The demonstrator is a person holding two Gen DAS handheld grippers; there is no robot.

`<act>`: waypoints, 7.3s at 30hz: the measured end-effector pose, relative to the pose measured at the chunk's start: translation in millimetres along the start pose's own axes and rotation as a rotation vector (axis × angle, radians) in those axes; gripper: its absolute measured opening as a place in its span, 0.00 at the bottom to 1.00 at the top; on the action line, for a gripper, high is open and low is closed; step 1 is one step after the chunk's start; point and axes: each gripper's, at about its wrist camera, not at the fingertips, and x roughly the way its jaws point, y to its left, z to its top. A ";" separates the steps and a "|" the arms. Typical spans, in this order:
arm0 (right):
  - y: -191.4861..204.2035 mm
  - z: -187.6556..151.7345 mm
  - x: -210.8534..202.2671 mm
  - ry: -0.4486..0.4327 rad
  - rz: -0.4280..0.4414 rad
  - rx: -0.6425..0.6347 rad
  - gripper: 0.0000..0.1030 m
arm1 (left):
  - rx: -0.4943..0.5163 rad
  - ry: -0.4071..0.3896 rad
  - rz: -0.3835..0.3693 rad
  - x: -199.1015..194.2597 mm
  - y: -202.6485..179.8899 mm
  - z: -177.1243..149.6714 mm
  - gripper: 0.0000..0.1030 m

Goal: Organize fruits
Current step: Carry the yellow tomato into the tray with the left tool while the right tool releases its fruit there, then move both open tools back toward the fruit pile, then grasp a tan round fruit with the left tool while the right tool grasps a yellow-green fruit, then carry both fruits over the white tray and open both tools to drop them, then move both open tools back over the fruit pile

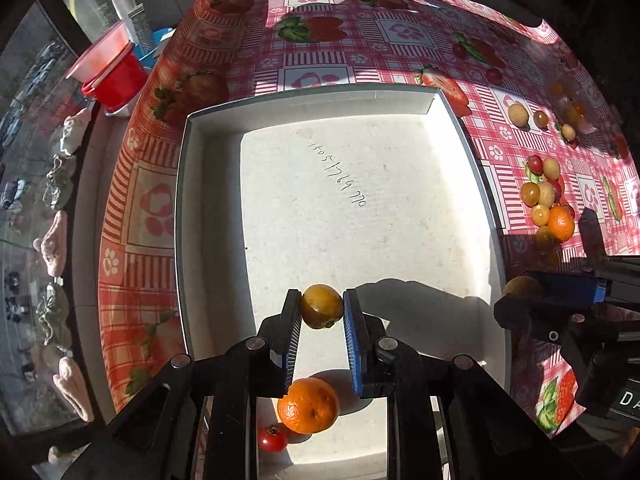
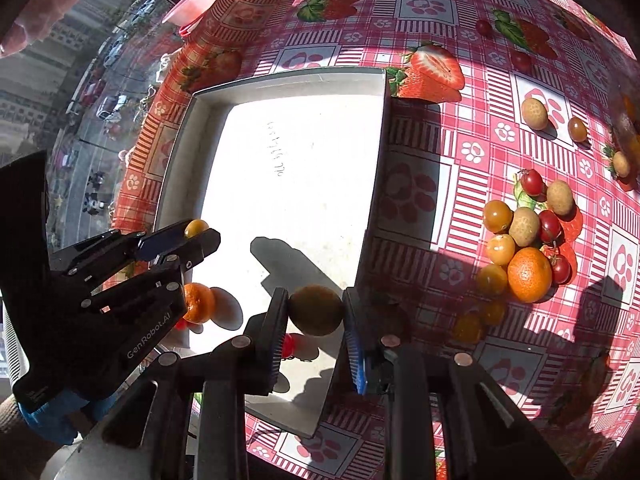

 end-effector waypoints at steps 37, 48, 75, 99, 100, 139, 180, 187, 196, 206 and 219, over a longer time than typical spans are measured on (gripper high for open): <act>-5.6 7.9 2.0 -0.020 0.027 0.038 0.84 | -0.139 0.149 -0.031 28.5 49.6 -10.7 0.72; -88.6 -16.6 -31.0 -0.057 -0.073 0.240 0.84 | -0.017 0.118 -0.062 -4.1 -15.2 12.5 0.72; -265.5 33.9 -65.3 -0.185 -0.254 0.451 0.84 | 0.127 -0.026 -0.028 28.3 -196.6 154.1 0.72; -277.6 76.9 -43.8 -0.245 -0.250 0.402 0.28 | 0.174 -0.024 -0.050 72.8 -220.4 173.1 0.49; -277.2 76.2 -44.1 -0.244 -0.247 0.399 0.28 | 0.185 -0.028 -0.057 71.4 -222.2 173.2 0.35; -132.3 19.8 -55.0 -0.174 -0.099 0.244 0.29 | -0.052 -0.072 -0.063 -18.6 -67.9 63.3 0.28; 6.2 44.3 56.2 0.034 -0.075 -0.026 0.45 | -0.100 0.040 0.106 33.7 19.5 23.4 0.68; 0.1 40.1 30.0 -0.009 -0.014 -0.002 0.77 | -0.131 0.053 0.106 26.8 27.4 21.4 0.68; -16.0 29.7 5.7 -0.030 -0.025 0.055 0.79 | -0.057 0.051 0.093 11.6 -9.4 13.2 0.68; -95.3 -2.8 -21.4 -0.048 -0.094 0.220 0.79 | 0.079 0.012 0.046 -8.2 -69.8 25.7 0.68; -185.0 -13.4 -42.9 -0.078 -0.180 0.387 0.79 | 0.257 -0.041 0.007 -4.9 -152.0 69.1 0.68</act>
